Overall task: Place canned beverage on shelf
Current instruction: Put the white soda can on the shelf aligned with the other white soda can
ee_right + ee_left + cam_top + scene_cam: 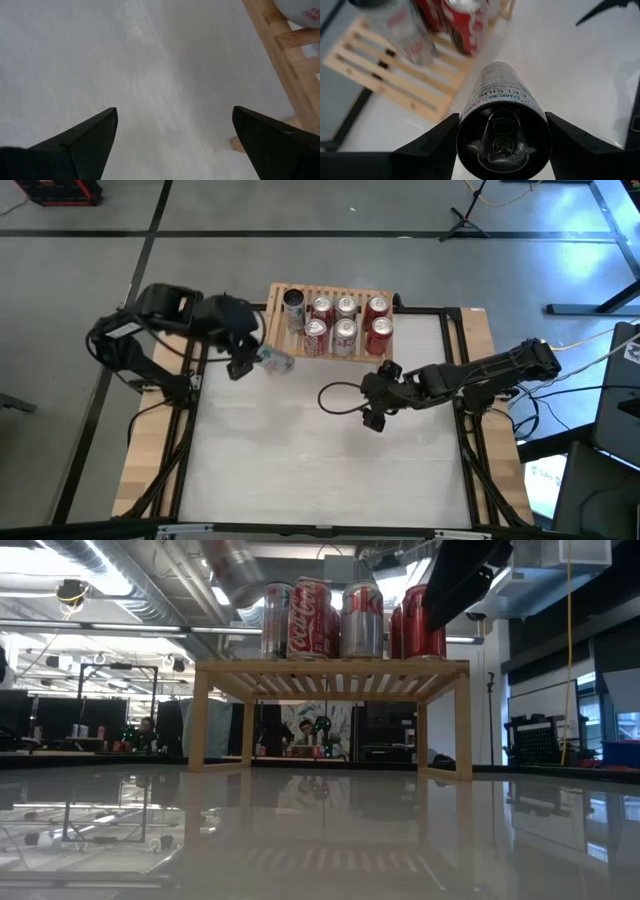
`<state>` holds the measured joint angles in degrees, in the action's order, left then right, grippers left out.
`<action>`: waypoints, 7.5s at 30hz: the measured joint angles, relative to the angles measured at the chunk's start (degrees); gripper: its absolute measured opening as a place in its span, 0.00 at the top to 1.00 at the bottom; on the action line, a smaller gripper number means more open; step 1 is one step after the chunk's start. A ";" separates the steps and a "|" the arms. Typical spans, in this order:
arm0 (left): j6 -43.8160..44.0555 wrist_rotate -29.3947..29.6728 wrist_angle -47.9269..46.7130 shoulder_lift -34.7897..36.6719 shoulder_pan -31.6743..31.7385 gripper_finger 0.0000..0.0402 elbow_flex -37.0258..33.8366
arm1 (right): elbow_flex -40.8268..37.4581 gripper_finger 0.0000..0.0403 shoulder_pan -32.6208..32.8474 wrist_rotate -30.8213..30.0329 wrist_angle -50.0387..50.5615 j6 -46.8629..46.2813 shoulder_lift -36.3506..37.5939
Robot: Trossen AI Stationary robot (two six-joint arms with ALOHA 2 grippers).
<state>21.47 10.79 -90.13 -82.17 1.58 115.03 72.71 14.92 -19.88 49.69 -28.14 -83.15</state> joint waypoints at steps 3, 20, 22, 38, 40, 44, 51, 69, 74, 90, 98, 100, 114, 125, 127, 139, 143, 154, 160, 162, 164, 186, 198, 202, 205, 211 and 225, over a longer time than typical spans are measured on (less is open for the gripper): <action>-3.75 -0.99 0.00 -2.51 2.87 0.44 3.99 | 0.00 0.05 0.00 -0.04 0.26 0.15 0.02; -14.39 -7.47 0.00 -9.72 15.91 0.44 8.69 | 0.00 0.05 -0.73 -0.48 2.82 3.63 0.04; -14.93 -7.50 0.00 -10.39 16.53 0.44 8.69 | 0.00 0.05 -0.81 -0.51 2.77 4.17 0.04; -18.27 -7.36 0.19 -11.76 18.93 0.43 8.69 | 0.00 0.05 -0.79 -0.46 1.31 3.98 0.04; -18.67 -7.14 0.15 -11.58 18.93 0.43 8.69 | 0.00 0.05 -0.74 -0.44 1.36 3.78 0.04; -19.32 -6.26 0.53 -8.43 18.93 0.43 5.30 | 0.00 0.05 -0.68 -0.43 1.35 2.39 0.04; -19.27 -6.89 0.11 -1.00 19.35 0.43 -2.36 | -0.02 0.05 -0.68 0.04 1.31 -0.11 0.04; -21.66 -5.43 2.44 -5.93 19.41 0.43 -2.58 | -0.02 0.05 -0.68 -0.07 0.94 -0.11 0.04; -21.70 -5.98 3.29 -6.45 19.40 0.43 -2.58 | -0.02 0.05 -0.68 -0.14 0.92 -0.11 0.04; -18.26 -8.49 -0.25 -4.66 17.83 0.40 0.31 | -0.02 0.05 -0.68 -0.21 0.74 -0.11 0.04; -8.77 -17.93 0.15 -0.25 8.04 0.40 -2.82 | -0.02 0.05 -0.68 -0.21 0.68 -0.10 0.04; -6.01 -15.56 0.18 -0.06 4.17 0.40 -5.84 | -0.03 0.05 -0.68 -0.26 0.54 -0.09 0.04; -1.08 -11.64 13.52 -5.28 -5.83 0.40 -30.37 | -0.07 0.05 -0.68 -0.97 -0.75 -0.07 -1.34; -1.45 -9.97 17.97 -11.36 -5.90 0.39 -31.52 | -0.07 0.05 -0.70 0.04 -1.22 -0.09 -1.73; -1.19 -10.32 18.57 -11.43 -6.24 0.39 -31.52 | -0.07 0.05 -0.68 0.04 -1.22 -0.09 -1.73; -0.68 -10.32 19.20 -11.41 -6.21 0.38 -31.50 | -0.07 0.05 -0.68 0.07 -1.25 -0.07 -1.73; -0.63 -10.53 19.23 -11.41 -6.22 0.32 -31.52 | -0.07 0.05 -0.68 0.07 -1.69 0.02 -1.73; -0.50 -9.42 18.86 -10.56 -7.77 0.24 -31.50 | -0.07 0.05 -0.68 0.05 -1.64 0.30 -1.73; 0.88 -4.21 19.01 -5.16 -10.36 0.24 -31.50 | -0.07 0.05 -0.70 0.92 -1.62 0.33 -1.73; 0.89 -3.85 19.68 -2.95 -10.65 0.24 -31.51 | -0.07 0.05 -0.68 1.45 -1.63 0.31 -1.73; 0.73 -3.21 21.89 0.30 -10.75 0.24 -33.08 | -0.07 0.05 -0.68 1.57 -1.61 0.33 -1.73; 8.24 -2.22 51.64 26.89 -13.57 0.24 -63.16 | -0.02 0.05 -0.70 3.04 -1.83 -0.07 -1.70; -1.11 3.09 55.00 17.93 -15.30 0.24 -64.34 | -0.02 0.05 -0.70 3.06 -2.03 -0.09 -1.70; -1.22 2.68 55.61 16.33 -15.26 0.25 -64.34 | -0.02 0.05 -0.70 3.04 -2.03 -0.43 -1.69; -2.45 2.59 55.69 14.85 -15.26 0.25 -64.35 | -0.02 0.05 -0.69 3.06 -2.05 -0.51 -1.70; -3.00 2.29 57.59 11.34 -15.21 0.25 -64.34 | -0.02 0.05 -0.70 3.06 -2.12 -0.52 -1.70; -2.07 -0.92 52.34 11.01 -15.21 0.44 -60.41 | -0.02 0.05 -0.70 4.13 -2.30 -0.83 -1.70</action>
<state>19.40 9.87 -37.79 -71.17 -13.63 54.62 72.69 14.22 -15.75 47.40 -28.97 -84.86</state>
